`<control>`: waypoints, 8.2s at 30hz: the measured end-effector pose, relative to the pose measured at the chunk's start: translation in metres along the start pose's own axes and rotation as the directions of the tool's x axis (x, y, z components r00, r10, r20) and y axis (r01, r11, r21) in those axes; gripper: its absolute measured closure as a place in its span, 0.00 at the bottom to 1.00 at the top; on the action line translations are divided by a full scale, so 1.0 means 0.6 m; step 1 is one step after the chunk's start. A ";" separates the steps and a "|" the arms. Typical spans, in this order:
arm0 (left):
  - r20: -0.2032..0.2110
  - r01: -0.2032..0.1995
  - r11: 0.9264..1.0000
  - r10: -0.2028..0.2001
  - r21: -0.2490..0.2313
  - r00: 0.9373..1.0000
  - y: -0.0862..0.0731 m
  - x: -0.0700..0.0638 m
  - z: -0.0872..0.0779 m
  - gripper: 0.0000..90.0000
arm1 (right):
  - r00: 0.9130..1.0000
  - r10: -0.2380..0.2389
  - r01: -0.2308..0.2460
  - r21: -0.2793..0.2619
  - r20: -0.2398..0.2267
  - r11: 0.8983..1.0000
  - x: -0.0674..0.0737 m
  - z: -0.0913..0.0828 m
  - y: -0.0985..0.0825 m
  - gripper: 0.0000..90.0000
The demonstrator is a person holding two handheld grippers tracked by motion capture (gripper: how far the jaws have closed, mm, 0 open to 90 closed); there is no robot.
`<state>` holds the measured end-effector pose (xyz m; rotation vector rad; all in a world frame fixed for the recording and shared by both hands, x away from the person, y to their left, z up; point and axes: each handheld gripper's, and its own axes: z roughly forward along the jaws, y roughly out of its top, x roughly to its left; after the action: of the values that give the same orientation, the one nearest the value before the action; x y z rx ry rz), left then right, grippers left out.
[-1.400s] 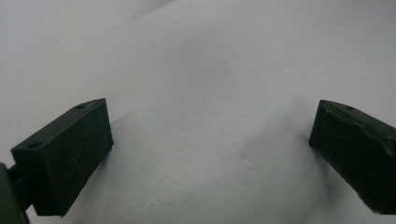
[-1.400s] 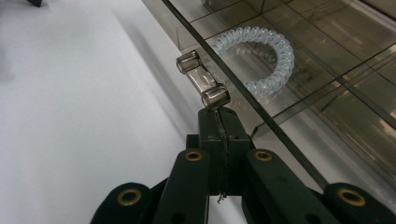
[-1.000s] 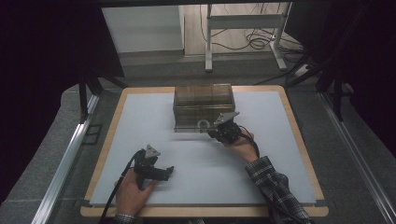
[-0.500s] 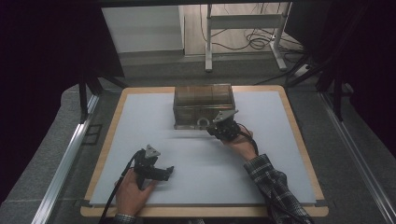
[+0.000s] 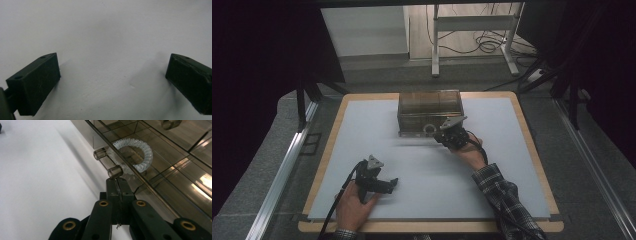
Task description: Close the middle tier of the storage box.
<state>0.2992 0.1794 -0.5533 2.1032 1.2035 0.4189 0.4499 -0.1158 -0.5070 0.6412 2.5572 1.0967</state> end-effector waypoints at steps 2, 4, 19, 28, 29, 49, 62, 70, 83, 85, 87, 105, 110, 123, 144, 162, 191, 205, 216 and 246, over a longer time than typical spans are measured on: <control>0.000 0.000 1.000 0.000 0.000 1.000 0.000 0.000 0.000 0.00 | 1.000 0.005 -0.005 -0.001 0.001 1.000 -0.002 0.001 0.000 0.98; 0.000 0.000 1.000 0.000 0.000 1.000 0.000 0.000 0.000 0.00 | 1.000 0.007 -0.007 -0.003 0.006 1.000 -0.003 0.001 0.001 0.98; 0.000 0.000 1.000 0.000 0.000 1.000 0.000 0.000 0.000 0.00 | 0.999 0.026 -0.026 -0.002 0.036 1.000 -0.015 0.010 0.007 0.98; 0.000 0.000 1.000 0.000 0.000 1.000 0.000 0.000 0.000 0.00 | 0.998 0.040 -0.039 -0.005 0.051 0.999 -0.022 0.015 0.010 0.98; 0.000 0.000 1.000 0.000 0.000 1.000 0.000 0.000 0.000 0.00 | 0.998 0.040 -0.040 -0.005 0.053 0.999 -0.023 0.015 0.011 0.98; 0.000 0.000 1.000 0.000 0.000 1.000 0.000 0.000 0.000 0.00 | 0.995 0.062 -0.062 -0.002 0.081 0.998 -0.037 0.027 0.020 0.98; 0.000 0.000 1.000 0.000 0.000 1.000 0.000 0.000 0.000 0.00 | 0.993 0.067 -0.067 -0.003 0.094 0.998 -0.043 0.033 0.023 0.98; 0.000 0.000 1.000 0.000 0.000 1.000 0.000 0.000 0.000 0.00 | 0.994 0.065 -0.065 -0.002 0.092 0.998 -0.044 0.034 0.024 0.98; 0.000 0.000 1.000 0.000 0.000 1.000 0.000 0.000 0.000 0.00 | 0.995 0.056 -0.056 -0.002 0.086 0.998 -0.038 0.032 0.024 0.97; -0.001 0.000 1.000 0.000 0.000 1.000 0.000 0.000 0.000 0.00 | 0.995 0.053 -0.053 -0.003 0.086 0.999 -0.037 0.031 0.024 0.96; 0.000 0.000 1.000 0.000 0.000 1.000 0.000 0.000 0.000 0.00 | 0.995 0.052 -0.052 -0.003 0.086 0.999 -0.036 0.030 0.024 0.96; 0.000 0.000 1.000 0.000 0.001 1.000 0.000 0.000 0.000 0.00 | 0.998 0.018 -0.018 -0.010 0.054 1.000 -0.020 0.013 0.024 0.89; 0.000 -0.001 1.000 0.001 0.001 1.000 0.000 0.000 0.000 0.00 | 0.999 0.011 -0.011 -0.011 0.047 1.000 -0.015 0.010 0.021 0.87; 0.000 -0.001 1.000 0.001 0.000 1.000 0.000 0.000 0.000 0.00 | 0.999 0.003 -0.003 -0.012 0.038 1.000 -0.004 0.002 0.014 0.75; 0.000 0.000 1.000 0.000 0.001 1.000 0.000 0.000 0.000 0.00 | 1.000 -0.003 0.004 -0.011 0.018 1.000 0.013 -0.010 0.011 0.46; 0.000 0.000 1.000 0.000 0.002 1.000 0.000 0.000 0.000 0.00 | 1.000 -0.028 0.028 -0.005 0.006 1.000 0.033 -0.021 0.007 0.30; -0.001 -0.002 1.000 0.002 0.003 1.000 0.000 0.000 0.000 0.00 | 0.999 -0.034 0.034 0.004 -0.013 0.999 0.047 -0.036 -0.007 0.23; -0.003 -0.003 1.000 0.003 0.003 1.000 0.000 0.000 0.000 0.00 | 0.999 -0.039 0.039 0.010 -0.028 0.999 0.055 -0.045 -0.015 0.20; -0.002 -0.004 1.000 0.004 0.003 1.000 0.000 0.000 0.000 0.00 | 0.998 -0.058 0.058 0.011 -0.031 0.998 0.065 -0.051 -0.018 0.17; -0.002 -0.004 1.000 0.004 0.003 1.000 0.000 0.000 0.000 0.00 | 0.998 -0.043 0.045 0.028 -0.049 0.999 0.077 -0.071 -0.041 0.11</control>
<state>0.2993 0.1797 -0.5530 2.1081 1.2022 0.4216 0.3852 -0.1338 -0.5005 0.5692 2.6194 1.0754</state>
